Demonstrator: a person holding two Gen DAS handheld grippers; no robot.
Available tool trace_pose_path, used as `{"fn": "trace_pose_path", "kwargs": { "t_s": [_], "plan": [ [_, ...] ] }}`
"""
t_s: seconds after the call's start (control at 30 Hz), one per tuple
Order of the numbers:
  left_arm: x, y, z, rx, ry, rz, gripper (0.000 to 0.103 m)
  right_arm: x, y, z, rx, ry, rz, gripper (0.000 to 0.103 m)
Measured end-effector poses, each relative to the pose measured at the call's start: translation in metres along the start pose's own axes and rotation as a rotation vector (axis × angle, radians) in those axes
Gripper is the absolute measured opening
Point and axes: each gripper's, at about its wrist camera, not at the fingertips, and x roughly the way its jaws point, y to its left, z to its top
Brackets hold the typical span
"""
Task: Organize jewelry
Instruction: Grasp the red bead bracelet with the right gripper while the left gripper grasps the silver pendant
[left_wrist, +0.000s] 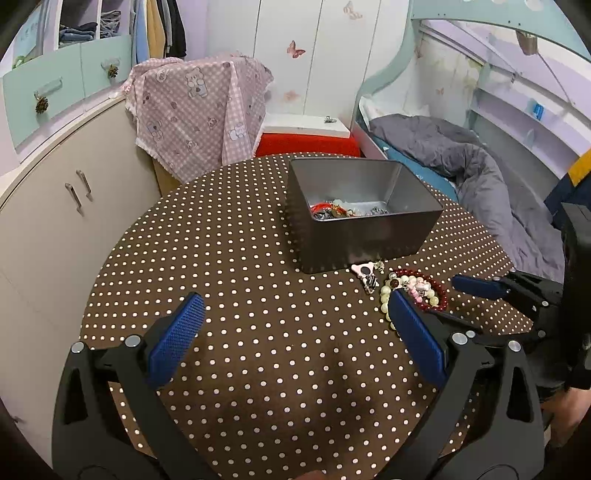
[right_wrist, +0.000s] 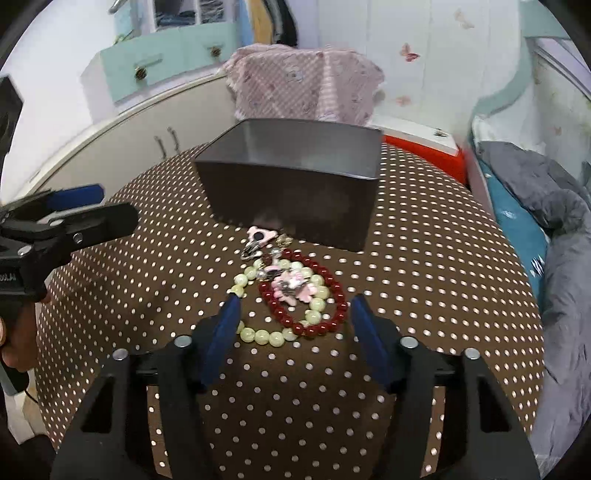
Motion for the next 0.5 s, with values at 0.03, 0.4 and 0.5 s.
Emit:
{"fn": "trace_pose_path", "kwargs": {
  "t_s": [0.03, 0.4, 0.5],
  "plan": [
    [0.002, -0.001, 0.000, 0.002, 0.003, 0.000, 0.097, 0.003, 0.001, 0.000, -0.015, 0.007, 0.000, 0.048],
    [0.035, -0.020, 0.002, 0.045, 0.051, -0.015, 0.097, -0.006, -0.019, -0.010, 0.030, -0.027, 0.056, 0.009],
    [0.046, -0.028, 0.006, 0.065, 0.061, -0.010, 0.097, -0.016, -0.033, -0.011, 0.097, -0.055, 0.107, 0.009]
  ]
}}
